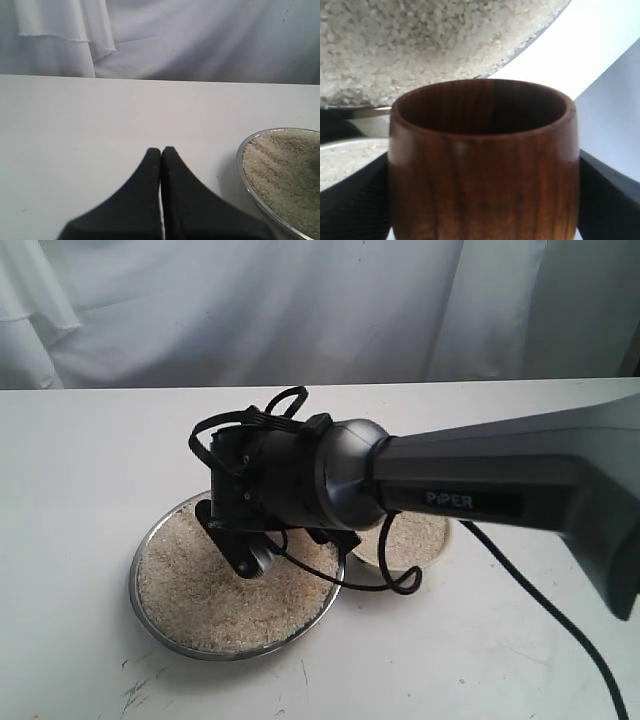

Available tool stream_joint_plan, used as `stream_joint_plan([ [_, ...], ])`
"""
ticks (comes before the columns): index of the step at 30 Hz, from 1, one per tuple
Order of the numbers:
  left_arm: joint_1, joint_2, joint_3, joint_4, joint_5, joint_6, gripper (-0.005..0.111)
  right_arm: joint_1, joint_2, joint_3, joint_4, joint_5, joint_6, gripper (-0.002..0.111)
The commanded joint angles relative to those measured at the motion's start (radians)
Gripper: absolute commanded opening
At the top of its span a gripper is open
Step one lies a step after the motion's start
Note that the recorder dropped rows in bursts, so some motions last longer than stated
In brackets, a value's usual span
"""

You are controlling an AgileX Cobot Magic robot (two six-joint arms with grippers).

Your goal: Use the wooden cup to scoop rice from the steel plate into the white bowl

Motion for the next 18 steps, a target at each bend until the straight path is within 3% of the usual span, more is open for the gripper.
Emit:
stream_joint_plan([
  [1,-0.002,-0.005,0.005,-0.001,-0.006,-0.001,0.0,-0.002,0.034,-0.004,-0.078,0.01,0.012,0.0],
  [18,-0.002,-0.005,0.005,-0.001,-0.006,-0.002,0.0,0.025,0.072,-0.004,-0.088,-0.034,0.029,0.0],
])
